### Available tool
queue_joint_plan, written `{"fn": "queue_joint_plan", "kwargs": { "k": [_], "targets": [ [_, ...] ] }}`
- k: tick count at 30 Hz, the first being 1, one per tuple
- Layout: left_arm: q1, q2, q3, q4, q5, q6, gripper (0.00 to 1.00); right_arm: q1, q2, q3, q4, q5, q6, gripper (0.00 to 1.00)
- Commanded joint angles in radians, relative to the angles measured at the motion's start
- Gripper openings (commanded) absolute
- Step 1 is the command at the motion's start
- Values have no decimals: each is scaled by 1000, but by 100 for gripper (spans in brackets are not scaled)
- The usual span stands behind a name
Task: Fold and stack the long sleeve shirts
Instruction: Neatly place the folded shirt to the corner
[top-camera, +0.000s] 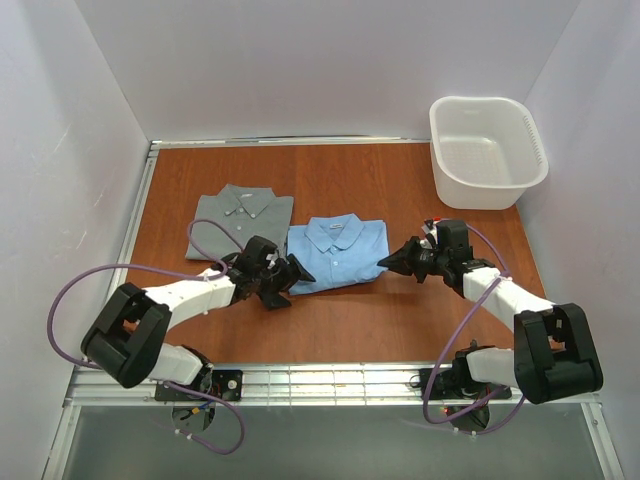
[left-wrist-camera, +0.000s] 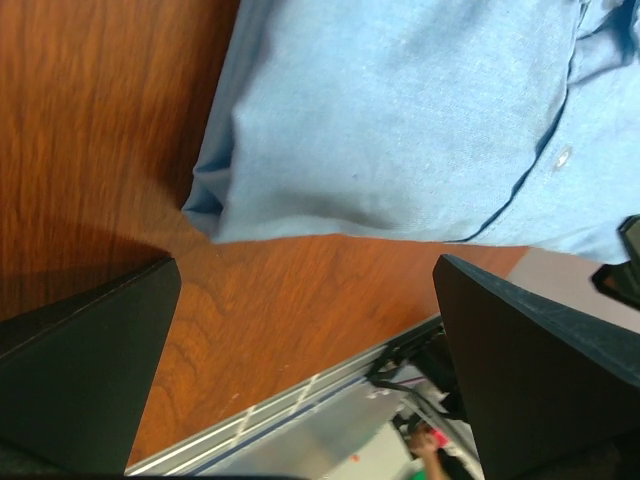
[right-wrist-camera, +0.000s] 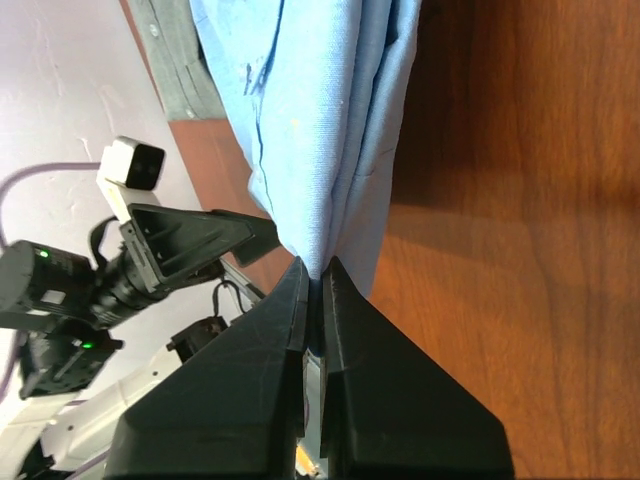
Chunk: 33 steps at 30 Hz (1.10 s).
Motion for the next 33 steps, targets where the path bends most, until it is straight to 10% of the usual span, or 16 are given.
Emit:
{"fn": "queue_joint_plan", "kwargs": {
  "k": [1, 20, 33],
  "targets": [
    [2, -55, -79, 80, -29, -161, 98, 1, -36, 29, 35, -33, 53, 1],
    [-10, 11, -177, 251, -234, -445, 91, -2, -84, 3, 32, -41, 66, 1],
    [-10, 47, -163, 250, -233, -304, 90, -18, -99, -4, -61, -50, -44, 1]
  ]
}}
